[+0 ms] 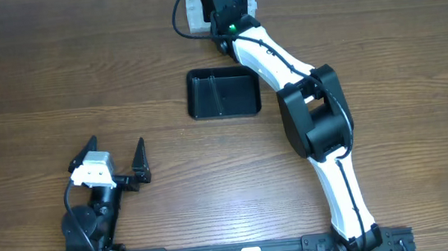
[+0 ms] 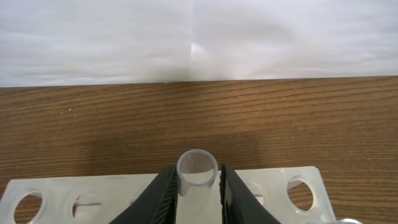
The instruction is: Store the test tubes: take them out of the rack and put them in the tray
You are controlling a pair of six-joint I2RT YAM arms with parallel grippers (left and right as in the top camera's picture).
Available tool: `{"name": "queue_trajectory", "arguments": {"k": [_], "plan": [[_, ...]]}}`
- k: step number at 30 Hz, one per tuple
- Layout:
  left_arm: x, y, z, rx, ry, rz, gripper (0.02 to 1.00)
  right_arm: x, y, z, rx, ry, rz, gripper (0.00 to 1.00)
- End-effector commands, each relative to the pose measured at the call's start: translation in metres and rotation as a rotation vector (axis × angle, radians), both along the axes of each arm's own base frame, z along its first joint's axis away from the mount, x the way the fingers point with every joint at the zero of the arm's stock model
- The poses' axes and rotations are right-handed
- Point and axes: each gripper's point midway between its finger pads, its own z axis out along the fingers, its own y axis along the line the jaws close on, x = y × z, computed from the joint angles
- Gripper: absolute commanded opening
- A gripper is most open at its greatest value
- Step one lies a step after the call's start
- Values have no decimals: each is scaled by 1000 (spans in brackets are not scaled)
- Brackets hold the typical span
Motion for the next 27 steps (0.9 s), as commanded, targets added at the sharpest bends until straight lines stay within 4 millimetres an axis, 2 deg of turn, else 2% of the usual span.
{"name": "queue_trajectory", "arguments": {"k": [1,16,19,21,27], "plan": [[0,0,-2,7,1,-1,1000,5,-4,5,-11,-17,-17,176],[0,0,-2,7,1,-1,1000,4,2,11,-13,-21,-6,104],[0,0,-2,7,1,-1,998,3,6,27,-17,-22,-2,84],[0,0,-2,7,2,-1,998,1,8,45,-16,-30,-1,77],[0,0,-2,7,1,-1,1000,-4,15,115,9,-96,6,80]]}}
